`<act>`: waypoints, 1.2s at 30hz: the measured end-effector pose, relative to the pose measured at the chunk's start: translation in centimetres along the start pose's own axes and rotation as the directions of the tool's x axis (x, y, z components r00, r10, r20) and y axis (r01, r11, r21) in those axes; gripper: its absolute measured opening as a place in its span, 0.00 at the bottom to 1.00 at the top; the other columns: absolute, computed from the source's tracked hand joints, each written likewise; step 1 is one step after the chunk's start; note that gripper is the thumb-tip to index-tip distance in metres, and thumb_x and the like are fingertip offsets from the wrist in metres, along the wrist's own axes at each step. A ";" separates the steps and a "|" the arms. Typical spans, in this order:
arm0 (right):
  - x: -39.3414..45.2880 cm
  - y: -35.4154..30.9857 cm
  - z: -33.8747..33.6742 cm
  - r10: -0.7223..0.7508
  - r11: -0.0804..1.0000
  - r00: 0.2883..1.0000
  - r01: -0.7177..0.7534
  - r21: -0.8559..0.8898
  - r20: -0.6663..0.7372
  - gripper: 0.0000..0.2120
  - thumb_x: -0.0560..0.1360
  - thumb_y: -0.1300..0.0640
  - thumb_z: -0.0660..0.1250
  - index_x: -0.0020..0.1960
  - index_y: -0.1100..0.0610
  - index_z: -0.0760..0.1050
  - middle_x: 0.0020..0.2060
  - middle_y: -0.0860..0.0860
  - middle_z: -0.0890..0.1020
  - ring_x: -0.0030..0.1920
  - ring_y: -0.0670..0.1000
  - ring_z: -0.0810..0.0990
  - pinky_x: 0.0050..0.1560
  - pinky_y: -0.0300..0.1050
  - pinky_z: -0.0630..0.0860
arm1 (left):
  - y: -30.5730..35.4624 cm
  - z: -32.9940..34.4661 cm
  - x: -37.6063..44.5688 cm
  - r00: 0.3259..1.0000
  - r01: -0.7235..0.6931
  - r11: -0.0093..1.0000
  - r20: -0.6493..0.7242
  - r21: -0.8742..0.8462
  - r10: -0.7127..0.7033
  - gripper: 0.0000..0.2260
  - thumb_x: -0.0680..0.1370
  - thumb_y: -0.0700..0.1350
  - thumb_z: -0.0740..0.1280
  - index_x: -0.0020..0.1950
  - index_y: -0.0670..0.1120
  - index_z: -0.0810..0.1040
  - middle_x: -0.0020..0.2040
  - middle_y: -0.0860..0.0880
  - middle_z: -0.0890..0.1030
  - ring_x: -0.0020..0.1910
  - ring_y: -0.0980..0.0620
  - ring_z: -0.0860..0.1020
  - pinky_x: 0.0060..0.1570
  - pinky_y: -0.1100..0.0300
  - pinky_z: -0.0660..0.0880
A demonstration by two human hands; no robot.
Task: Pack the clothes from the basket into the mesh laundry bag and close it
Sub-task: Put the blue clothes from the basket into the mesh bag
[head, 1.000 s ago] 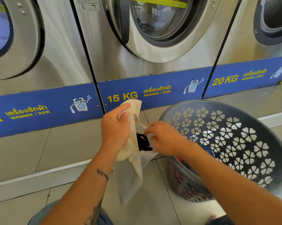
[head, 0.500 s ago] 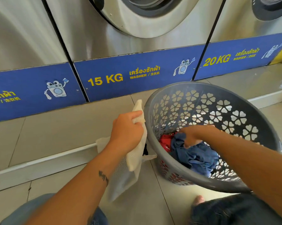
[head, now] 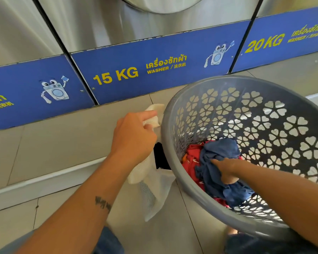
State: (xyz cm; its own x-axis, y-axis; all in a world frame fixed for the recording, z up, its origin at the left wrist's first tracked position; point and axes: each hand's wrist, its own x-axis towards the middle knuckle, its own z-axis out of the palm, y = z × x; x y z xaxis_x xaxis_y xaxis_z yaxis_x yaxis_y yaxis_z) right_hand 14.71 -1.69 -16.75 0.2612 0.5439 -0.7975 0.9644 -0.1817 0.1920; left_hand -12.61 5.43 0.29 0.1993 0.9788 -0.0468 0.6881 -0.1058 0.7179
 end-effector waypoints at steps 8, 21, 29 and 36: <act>-2.9 -0.7 -4.6 -0.198 0.971 0.927 0.230 0.065 -0.320 0.08 0.64 0.56 0.60 0.41 0.55 0.75 0.36 0.53 0.77 0.37 0.55 0.74 0.37 0.48 0.70 | 0.6 -2.3 -0.2 0.996 -0.060 0.997 -0.069 -0.048 0.056 0.19 0.79 0.39 0.61 0.64 0.57 0.80 0.61 0.47 0.82 0.57 0.30 0.77 0.53 0.40 0.77; -22.0 -6.3 -14.0 0.015 0.308 0.466 0.840 0.448 -0.884 0.04 0.69 0.64 0.63 0.43 0.62 0.75 0.31 0.53 0.73 0.33 0.49 0.70 0.36 0.46 0.67 | 2.2 -6.9 -3.5 0.953 -0.250 0.901 -0.257 -0.356 0.162 0.19 0.78 0.35 0.63 0.59 0.57 0.83 0.43 0.58 0.85 0.25 0.59 0.66 0.24 0.69 0.66; -19.4 -14.1 -10.7 -0.464 0.599 0.451 0.793 0.105 -0.762 0.07 0.74 0.63 0.60 0.41 0.58 0.76 0.41 0.57 0.83 0.38 0.55 0.75 0.39 0.49 0.69 | 2.6 -7.7 -4.9 0.938 -0.253 0.893 -0.320 -0.371 0.133 0.19 0.77 0.36 0.62 0.62 0.53 0.82 0.61 0.56 0.82 0.51 0.53 0.80 0.45 0.76 0.72; -18.2 -10.0 -12.0 0.008 0.711 0.510 0.602 0.364 -0.860 0.34 0.67 0.50 0.76 0.67 0.50 0.63 0.60 0.55 0.74 0.60 0.59 0.73 0.61 0.61 0.74 | 1.5 -8.6 -4.4 0.944 -0.193 0.910 -0.321 -0.366 0.072 0.19 0.78 0.37 0.61 0.62 0.54 0.81 0.58 0.57 0.82 0.36 0.63 0.77 0.34 0.75 0.71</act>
State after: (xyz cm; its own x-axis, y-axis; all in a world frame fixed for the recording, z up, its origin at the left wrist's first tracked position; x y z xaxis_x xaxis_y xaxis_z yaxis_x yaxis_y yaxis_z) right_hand 0.79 0.09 2.75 0.1758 0.9806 0.0870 0.8281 -0.0995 -0.5516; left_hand -18.48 2.45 7.57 0.0137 0.9731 0.2301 0.3329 -0.2214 0.9166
